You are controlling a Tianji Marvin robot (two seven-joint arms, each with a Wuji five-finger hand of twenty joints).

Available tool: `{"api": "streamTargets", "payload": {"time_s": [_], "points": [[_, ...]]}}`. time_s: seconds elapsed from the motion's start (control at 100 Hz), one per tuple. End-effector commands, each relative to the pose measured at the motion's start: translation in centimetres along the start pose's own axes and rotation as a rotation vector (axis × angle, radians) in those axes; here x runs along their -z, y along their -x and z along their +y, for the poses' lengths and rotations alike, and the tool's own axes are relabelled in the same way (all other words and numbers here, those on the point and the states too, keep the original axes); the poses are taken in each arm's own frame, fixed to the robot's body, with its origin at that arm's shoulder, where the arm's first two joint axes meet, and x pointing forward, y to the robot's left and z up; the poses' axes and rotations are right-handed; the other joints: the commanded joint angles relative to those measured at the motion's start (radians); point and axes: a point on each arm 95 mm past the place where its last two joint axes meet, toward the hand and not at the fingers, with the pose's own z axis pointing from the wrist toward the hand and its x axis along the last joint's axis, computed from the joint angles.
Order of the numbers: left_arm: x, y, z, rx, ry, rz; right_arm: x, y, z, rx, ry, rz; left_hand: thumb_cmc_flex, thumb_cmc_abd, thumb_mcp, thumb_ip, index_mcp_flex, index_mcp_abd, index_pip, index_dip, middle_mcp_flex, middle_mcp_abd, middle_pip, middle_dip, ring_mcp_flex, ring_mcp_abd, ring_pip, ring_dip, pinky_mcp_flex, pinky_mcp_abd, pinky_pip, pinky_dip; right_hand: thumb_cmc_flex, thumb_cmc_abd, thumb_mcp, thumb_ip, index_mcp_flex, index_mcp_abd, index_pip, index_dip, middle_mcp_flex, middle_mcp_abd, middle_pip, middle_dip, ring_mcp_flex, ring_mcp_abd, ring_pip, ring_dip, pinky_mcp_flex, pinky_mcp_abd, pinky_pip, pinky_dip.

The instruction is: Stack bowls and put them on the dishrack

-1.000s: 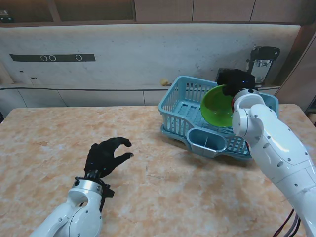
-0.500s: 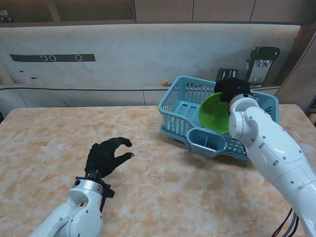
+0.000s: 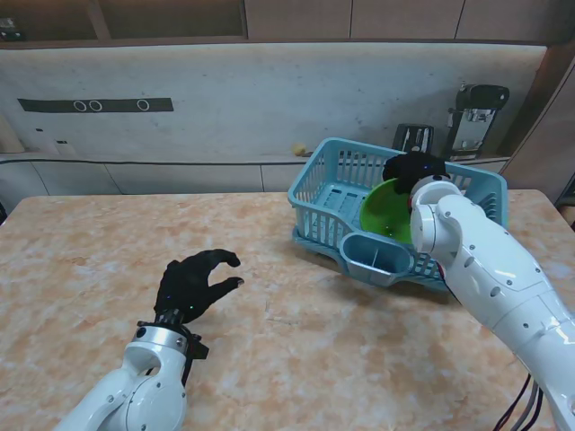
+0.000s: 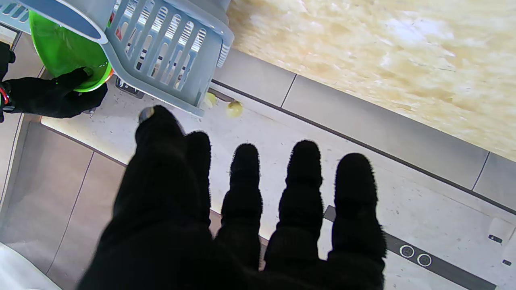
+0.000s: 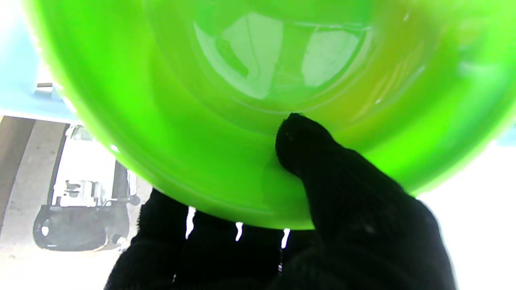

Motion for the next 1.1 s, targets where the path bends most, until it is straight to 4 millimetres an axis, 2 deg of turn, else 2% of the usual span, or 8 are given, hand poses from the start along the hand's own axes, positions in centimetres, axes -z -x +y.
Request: {"api": "streamTargets", "payload": {"time_s": [0.0, 0.3, 0.86, 0.9, 1.06, 1.09], "points": [[0.1, -0.1, 0.2, 0.007, 0.011, 0.001, -0.1, -0.5, 0.0, 0.000, -0.018, 0.006, 0.013, 0.039, -0.018, 0.026, 0.022, -0.024, 0.007, 0.027, 0.009, -0.004, -0.005, 0.007, 0.005, 0.006, 0.000, 0.010, -0.009, 0.009, 0.012, 0.012, 0.055, 0.138, 0.036, 0.061, 0.031, -0.022, 0.038, -0.005, -0.013, 0.016, -0.019, -0.015, -0.025, 0.007, -0.015, -0.023, -0.012, 0.025, 0.012, 0.015], [0.3, -0.1, -0.1, 0.010, 0.004, -0.004, -0.6, -0.6, -0.7, 0.025, -0.058, 0.004, 0.014, 0.039, -0.018, 0.026, 0.023, -0.025, 0.007, 0.027, 0.009, -0.003, -0.005, 0.007, 0.005, 0.006, 0.000, 0.010, -0.009, 0.009, 0.013, 0.012, 0.045, 0.153, 0.011, 0.065, 0.012, -0.016, 0.013, -0.054, -0.019, 0.023, -0.062, -0.043, -0.051, 0.017, -0.061, -0.052, -0.064, 0.041, 0.002, -0.002], [0.8, 0.1, -0.5, 0.008, -0.003, -0.017, -2.0, -1.0, -1.8, 0.043, -0.103, -0.009, 0.013, 0.040, -0.019, 0.024, 0.025, -0.024, 0.006, 0.027, 0.010, -0.002, -0.006, 0.007, 0.004, 0.009, -0.001, 0.010, -0.011, 0.011, 0.012, 0.012, 0.001, 0.200, -0.046, 0.082, -0.085, 0.020, -0.033, -0.141, -0.085, 0.040, -0.119, -0.106, -0.146, 0.020, -0.103, -0.116, -0.171, 0.045, -0.006, -0.040], [0.8, 0.1, -0.5, 0.008, -0.004, -0.018, -2.1, -1.1, -1.7, 0.044, -0.105, -0.010, 0.013, 0.041, -0.019, 0.024, 0.024, -0.024, 0.006, 0.027, 0.010, -0.001, -0.006, 0.007, 0.004, 0.008, 0.000, 0.010, -0.011, 0.012, 0.012, 0.012, -0.002, 0.208, -0.064, 0.096, -0.099, 0.023, -0.022, -0.163, -0.097, 0.042, -0.113, -0.122, -0.156, 0.017, -0.098, -0.148, -0.179, 0.044, -0.005, -0.055], [0.9, 0.2, -0.6, 0.008, -0.004, -0.023, -2.4, -1.3, -1.7, 0.043, -0.111, -0.016, 0.013, 0.041, -0.019, 0.024, 0.026, -0.023, 0.006, 0.027, 0.010, -0.002, -0.006, 0.007, 0.003, 0.009, 0.000, 0.010, -0.012, 0.011, 0.012, 0.012, -0.041, 0.200, -0.080, 0.095, -0.168, 0.058, -0.040, -0.195, -0.165, 0.064, -0.130, -0.165, -0.206, 0.024, -0.113, -0.192, -0.222, 0.042, -0.016, -0.067], [0.9, 0.2, -0.6, 0.008, -0.005, -0.023, -2.4, -1.3, -1.7, 0.046, -0.114, -0.017, 0.012, 0.042, -0.020, 0.024, 0.026, -0.024, 0.006, 0.027, 0.010, 0.000, -0.006, 0.007, 0.003, 0.009, -0.001, 0.010, -0.012, 0.012, 0.012, 0.012, -0.064, 0.196, -0.082, 0.100, -0.185, 0.068, -0.045, -0.204, -0.182, 0.069, -0.132, -0.197, -0.221, 0.026, -0.120, -0.201, -0.237, 0.042, -0.020, -0.069]]}}
